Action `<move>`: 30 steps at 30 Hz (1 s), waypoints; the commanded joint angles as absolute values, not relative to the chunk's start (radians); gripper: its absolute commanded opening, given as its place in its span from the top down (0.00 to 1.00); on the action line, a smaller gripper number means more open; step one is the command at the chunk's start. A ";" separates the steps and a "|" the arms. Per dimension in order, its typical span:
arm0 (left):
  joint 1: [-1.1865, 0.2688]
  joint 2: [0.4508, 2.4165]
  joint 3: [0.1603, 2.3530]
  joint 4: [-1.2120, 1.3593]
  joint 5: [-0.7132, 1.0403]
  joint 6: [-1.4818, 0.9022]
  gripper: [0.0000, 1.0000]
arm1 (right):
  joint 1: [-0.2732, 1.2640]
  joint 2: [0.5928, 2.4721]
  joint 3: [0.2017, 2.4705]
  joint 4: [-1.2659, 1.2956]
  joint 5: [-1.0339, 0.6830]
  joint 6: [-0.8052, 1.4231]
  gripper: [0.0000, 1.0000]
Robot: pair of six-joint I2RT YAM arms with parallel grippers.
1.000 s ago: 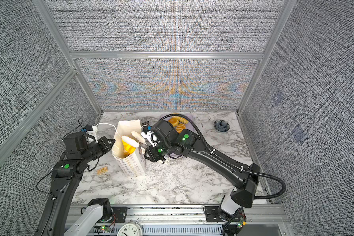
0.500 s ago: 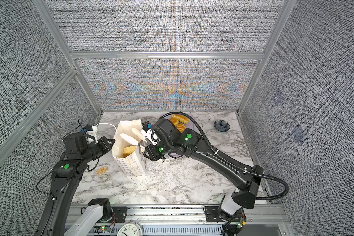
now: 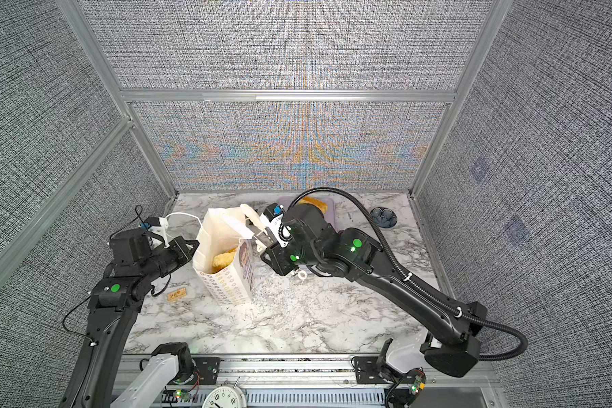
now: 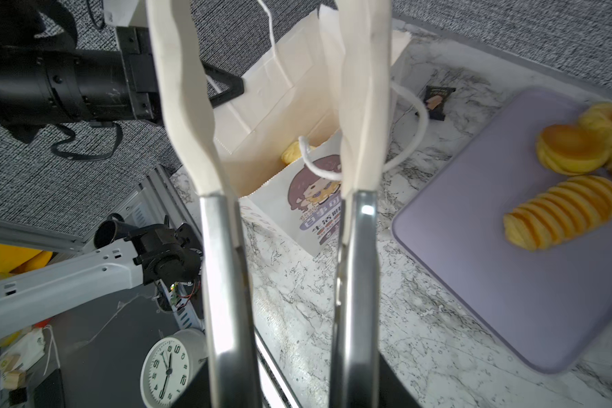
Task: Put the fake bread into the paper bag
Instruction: 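Draw the right gripper with tongs back over the tray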
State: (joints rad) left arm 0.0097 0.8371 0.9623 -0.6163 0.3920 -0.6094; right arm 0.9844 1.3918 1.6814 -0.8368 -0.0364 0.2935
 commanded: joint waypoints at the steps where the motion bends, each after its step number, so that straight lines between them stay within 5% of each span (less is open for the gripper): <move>1: 0.012 0.834 0.959 -0.604 0.396 -0.609 1.00 | 0.961 1.358 1.657 -0.786 0.030 0.310 0.56; 30: 0.012 0.844 0.960 -0.593 0.401 -0.604 1.00 | 0.554 1.331 1.310 -0.696 -0.196 0.502 0.57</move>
State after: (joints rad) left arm 0.0097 0.8474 0.9623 -0.6159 0.3927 -0.6094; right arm 0.5659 1.3220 1.3251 -0.7528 -0.1600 0.4843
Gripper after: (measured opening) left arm 0.049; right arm 0.433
